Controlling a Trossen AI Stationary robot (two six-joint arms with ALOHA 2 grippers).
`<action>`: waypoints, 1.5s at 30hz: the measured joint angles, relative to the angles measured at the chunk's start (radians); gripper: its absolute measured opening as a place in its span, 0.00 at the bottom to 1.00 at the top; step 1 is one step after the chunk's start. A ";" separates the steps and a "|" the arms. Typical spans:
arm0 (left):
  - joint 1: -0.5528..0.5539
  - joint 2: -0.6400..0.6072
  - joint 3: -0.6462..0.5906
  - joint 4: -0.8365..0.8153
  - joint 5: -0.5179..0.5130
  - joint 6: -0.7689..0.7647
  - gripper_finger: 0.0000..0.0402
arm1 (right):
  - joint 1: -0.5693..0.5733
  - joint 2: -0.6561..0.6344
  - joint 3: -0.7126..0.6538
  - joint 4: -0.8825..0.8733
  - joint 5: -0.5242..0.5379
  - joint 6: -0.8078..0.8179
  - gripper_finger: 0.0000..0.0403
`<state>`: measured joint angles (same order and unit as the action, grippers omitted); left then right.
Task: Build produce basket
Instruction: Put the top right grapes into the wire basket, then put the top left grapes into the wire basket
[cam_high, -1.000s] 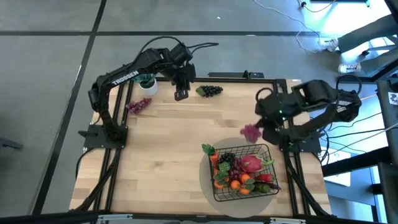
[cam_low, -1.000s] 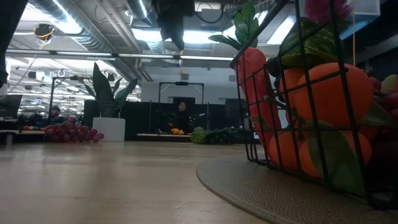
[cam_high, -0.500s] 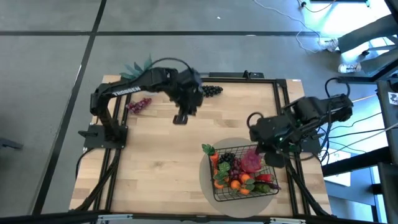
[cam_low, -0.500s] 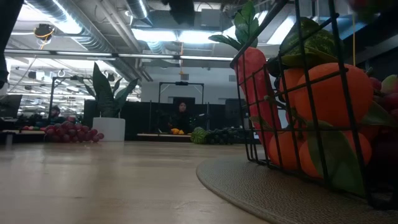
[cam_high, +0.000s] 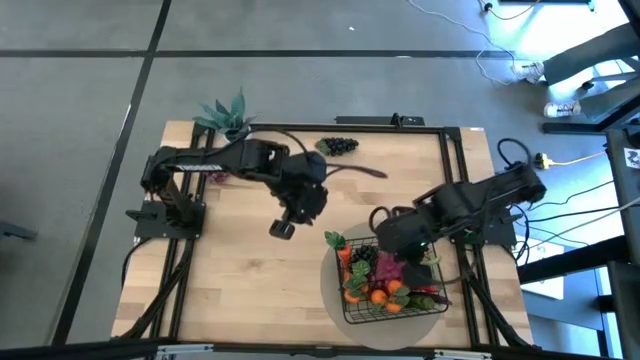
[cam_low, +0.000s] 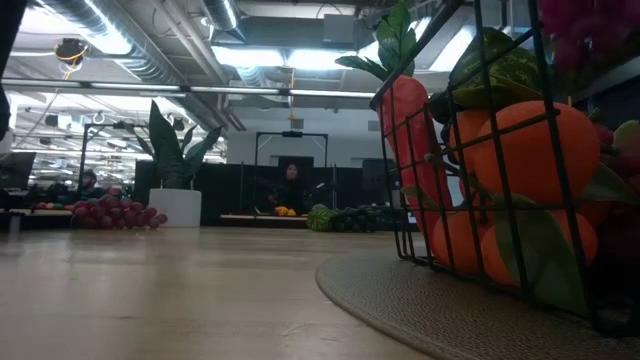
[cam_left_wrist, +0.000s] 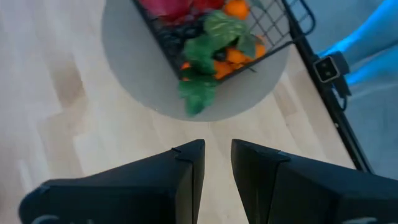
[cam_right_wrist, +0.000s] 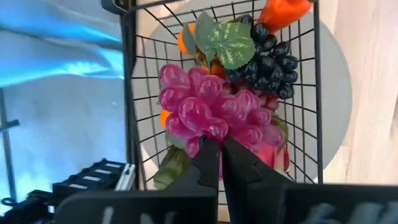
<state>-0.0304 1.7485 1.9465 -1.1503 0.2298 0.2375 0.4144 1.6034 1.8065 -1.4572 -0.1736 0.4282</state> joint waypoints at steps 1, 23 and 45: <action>-0.011 0.000 0.000 0.000 -0.001 0.000 0.17 | -0.001 0.015 0.000 0.000 0.004 -0.007 0.00; -0.104 0.000 0.000 -0.083 -0.012 -0.048 0.17 | -0.002 0.188 -0.001 0.033 0.007 -0.117 0.00; -0.097 0.000 0.000 -0.096 -0.025 -0.079 0.17 | -0.002 0.187 0.000 -0.012 -0.012 -0.172 0.20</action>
<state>-0.1271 1.7485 1.9465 -1.2462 0.2045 0.1588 0.4126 1.7903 1.8061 -1.4695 -0.1860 0.2559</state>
